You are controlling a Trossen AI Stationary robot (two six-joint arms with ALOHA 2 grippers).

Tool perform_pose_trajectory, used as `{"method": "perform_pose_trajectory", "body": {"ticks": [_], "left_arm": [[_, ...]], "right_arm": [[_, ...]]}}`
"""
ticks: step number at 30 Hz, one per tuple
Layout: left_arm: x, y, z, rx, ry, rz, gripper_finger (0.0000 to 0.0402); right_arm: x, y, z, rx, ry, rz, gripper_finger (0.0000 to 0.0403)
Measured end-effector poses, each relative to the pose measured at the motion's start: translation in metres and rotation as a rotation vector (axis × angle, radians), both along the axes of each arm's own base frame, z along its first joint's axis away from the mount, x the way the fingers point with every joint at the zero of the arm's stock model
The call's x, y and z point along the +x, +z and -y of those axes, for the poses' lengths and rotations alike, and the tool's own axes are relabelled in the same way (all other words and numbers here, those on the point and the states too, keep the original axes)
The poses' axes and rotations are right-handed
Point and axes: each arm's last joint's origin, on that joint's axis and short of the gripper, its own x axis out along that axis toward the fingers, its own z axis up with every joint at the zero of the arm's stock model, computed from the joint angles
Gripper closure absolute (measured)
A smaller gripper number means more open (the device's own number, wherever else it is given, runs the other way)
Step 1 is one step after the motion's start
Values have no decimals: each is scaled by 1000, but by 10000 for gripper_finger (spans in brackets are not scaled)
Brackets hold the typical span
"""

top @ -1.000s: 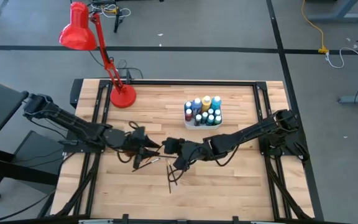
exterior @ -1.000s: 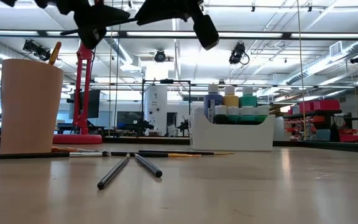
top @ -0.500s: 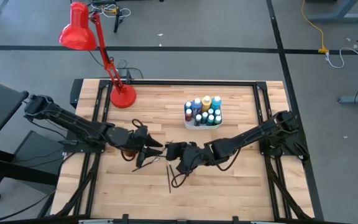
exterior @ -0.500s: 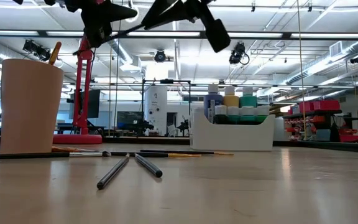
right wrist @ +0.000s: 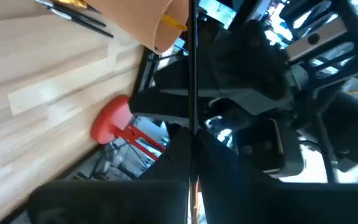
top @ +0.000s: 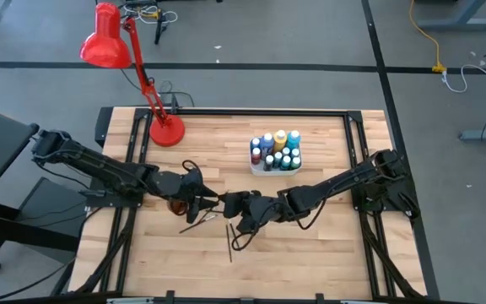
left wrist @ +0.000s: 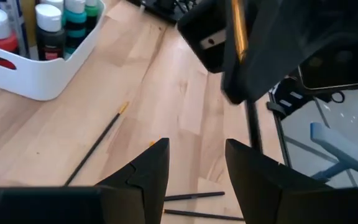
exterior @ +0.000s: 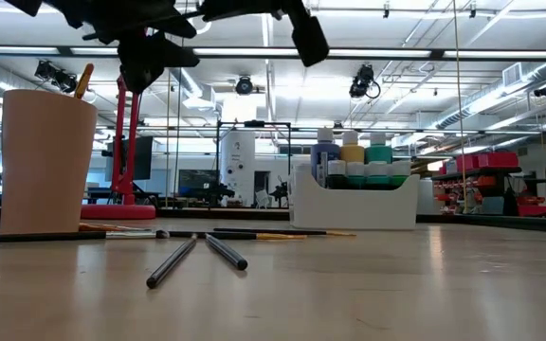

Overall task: Pick & Place Paint Supplies
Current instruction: Put the gold paint brush into the orange cup

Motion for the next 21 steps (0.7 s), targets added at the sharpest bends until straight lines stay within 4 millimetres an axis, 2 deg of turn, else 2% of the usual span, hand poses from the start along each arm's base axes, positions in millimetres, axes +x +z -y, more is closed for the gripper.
{"method": "perform_pose_trajectory", "body": {"ticks": [9, 21], "left_arm": [[1, 0, -3, 62, 10, 5, 247], [1, 0, -8, 30, 16, -1, 255]], "right_arm": [[-6, -14, 3, 86, -32, -125, 390], [3, -9, 21, 76, -38, -65, 390]]}}
